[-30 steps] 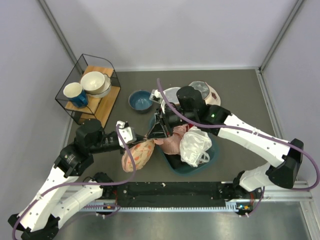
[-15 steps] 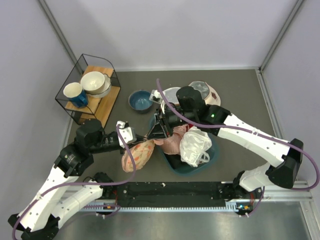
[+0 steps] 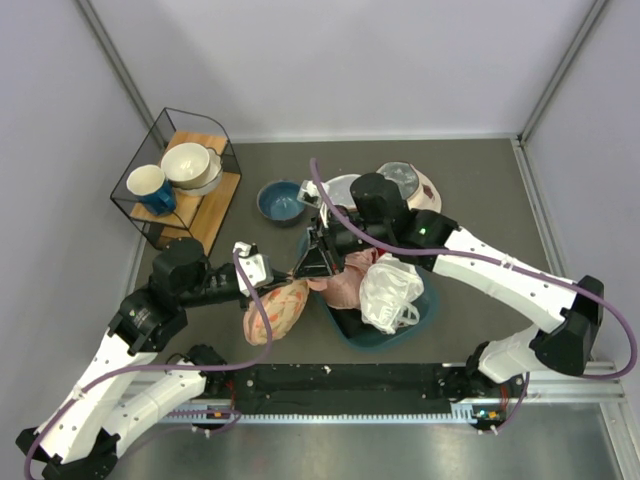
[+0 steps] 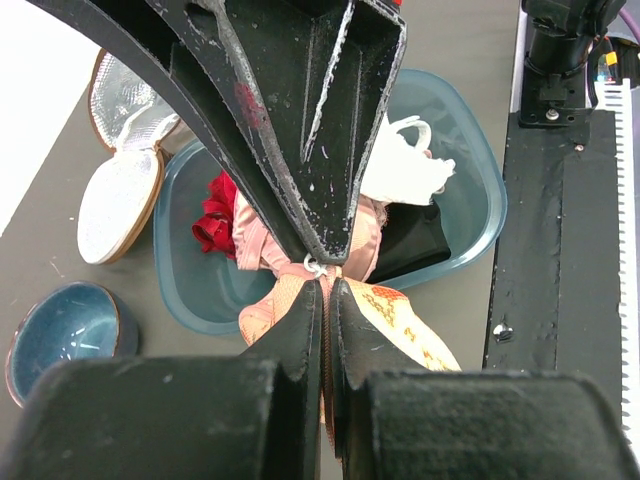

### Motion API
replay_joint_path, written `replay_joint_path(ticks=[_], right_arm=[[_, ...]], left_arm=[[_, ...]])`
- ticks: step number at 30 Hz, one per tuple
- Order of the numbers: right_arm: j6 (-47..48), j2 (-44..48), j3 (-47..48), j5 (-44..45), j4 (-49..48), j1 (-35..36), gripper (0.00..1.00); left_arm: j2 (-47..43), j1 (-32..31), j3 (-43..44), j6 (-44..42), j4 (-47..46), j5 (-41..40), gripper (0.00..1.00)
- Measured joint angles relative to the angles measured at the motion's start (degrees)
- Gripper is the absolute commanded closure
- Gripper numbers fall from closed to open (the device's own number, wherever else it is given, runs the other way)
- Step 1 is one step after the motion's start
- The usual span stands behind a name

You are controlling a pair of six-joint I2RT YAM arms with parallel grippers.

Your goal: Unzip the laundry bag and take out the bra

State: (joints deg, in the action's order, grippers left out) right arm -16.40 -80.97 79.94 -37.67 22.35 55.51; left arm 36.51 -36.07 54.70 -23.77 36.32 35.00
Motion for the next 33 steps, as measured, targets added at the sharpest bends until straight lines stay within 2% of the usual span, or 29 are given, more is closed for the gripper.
replay_joint_path(ticks=[5, 8, 18, 33], right_arm=[[0.3, -0.3, 0.0, 0.3, 0.1, 0.0, 0.9], [0.4, -0.3, -0.1, 0.5, 0.2, 0.0, 1.0], [0.4, 0.0, -1.7, 1.2, -0.3, -0.2, 1.0], [1.9, 1.7, -10.4, 0.5, -1.3, -4.3, 1.0]], left_arm=[[0.0, 0.0, 0.0, 0.0, 0.1, -0.1, 1.0], [0.0, 0.0, 0.0, 0.0, 0.3, -0.2, 1.0], [0.0, 0.0, 0.0, 0.0, 1.2, -0.6, 1.0], [-3.0, 0.0, 0.0, -1.7, 0.6, -4.3, 1.0]])
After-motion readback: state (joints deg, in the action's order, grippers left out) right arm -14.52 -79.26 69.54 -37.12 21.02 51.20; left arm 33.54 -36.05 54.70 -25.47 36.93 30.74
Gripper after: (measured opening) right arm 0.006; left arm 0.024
